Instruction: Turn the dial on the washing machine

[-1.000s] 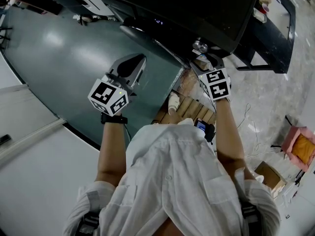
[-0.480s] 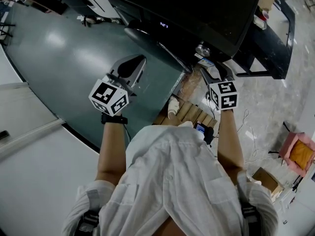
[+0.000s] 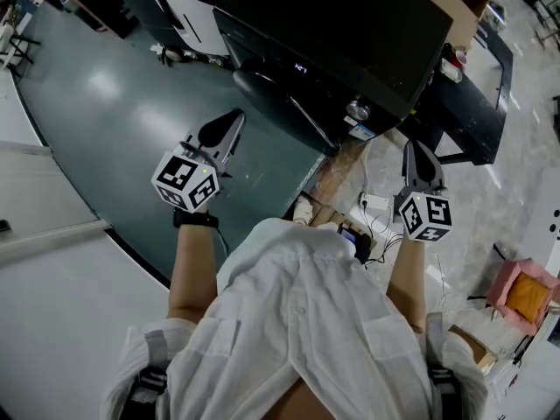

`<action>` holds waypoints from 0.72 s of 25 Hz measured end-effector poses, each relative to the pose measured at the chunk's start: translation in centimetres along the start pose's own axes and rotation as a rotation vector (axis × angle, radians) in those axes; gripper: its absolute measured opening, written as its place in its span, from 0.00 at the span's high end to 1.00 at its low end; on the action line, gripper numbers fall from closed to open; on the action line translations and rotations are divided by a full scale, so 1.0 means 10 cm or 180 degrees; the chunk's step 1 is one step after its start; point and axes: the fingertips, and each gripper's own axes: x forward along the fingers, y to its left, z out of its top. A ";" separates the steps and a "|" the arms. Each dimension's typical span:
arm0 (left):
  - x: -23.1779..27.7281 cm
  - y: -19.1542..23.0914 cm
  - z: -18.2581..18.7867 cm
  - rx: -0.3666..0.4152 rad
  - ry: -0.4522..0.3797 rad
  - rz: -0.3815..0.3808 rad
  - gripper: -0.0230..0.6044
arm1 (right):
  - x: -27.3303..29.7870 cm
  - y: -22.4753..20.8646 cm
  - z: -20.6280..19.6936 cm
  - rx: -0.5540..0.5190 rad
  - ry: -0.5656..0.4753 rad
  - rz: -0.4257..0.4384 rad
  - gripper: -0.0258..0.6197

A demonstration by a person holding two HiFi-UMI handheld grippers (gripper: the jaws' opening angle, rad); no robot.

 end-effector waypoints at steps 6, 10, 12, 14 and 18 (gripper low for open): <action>-0.25 0.06 0.30 0.0137 -0.0169 0.0101 0.94 | -0.16 -0.07 0.35 -0.0030 -0.0246 -0.0148 0.96; -0.39 0.05 0.44 0.0201 -0.0238 0.0122 0.94 | -0.22 0.01 0.48 -0.0101 -0.0320 -0.0142 0.96; -0.45 0.04 0.46 0.0212 -0.0249 0.0134 0.94 | -0.24 0.04 0.52 -0.0113 -0.0347 -0.0128 0.96; -0.50 0.05 0.46 0.0199 -0.0256 0.0158 0.94 | -0.26 0.07 0.54 -0.0120 -0.0354 -0.0118 0.96; -0.57 0.08 0.42 0.0133 -0.0271 0.0197 0.94 | -0.27 0.10 0.54 -0.0123 -0.0338 -0.0112 0.96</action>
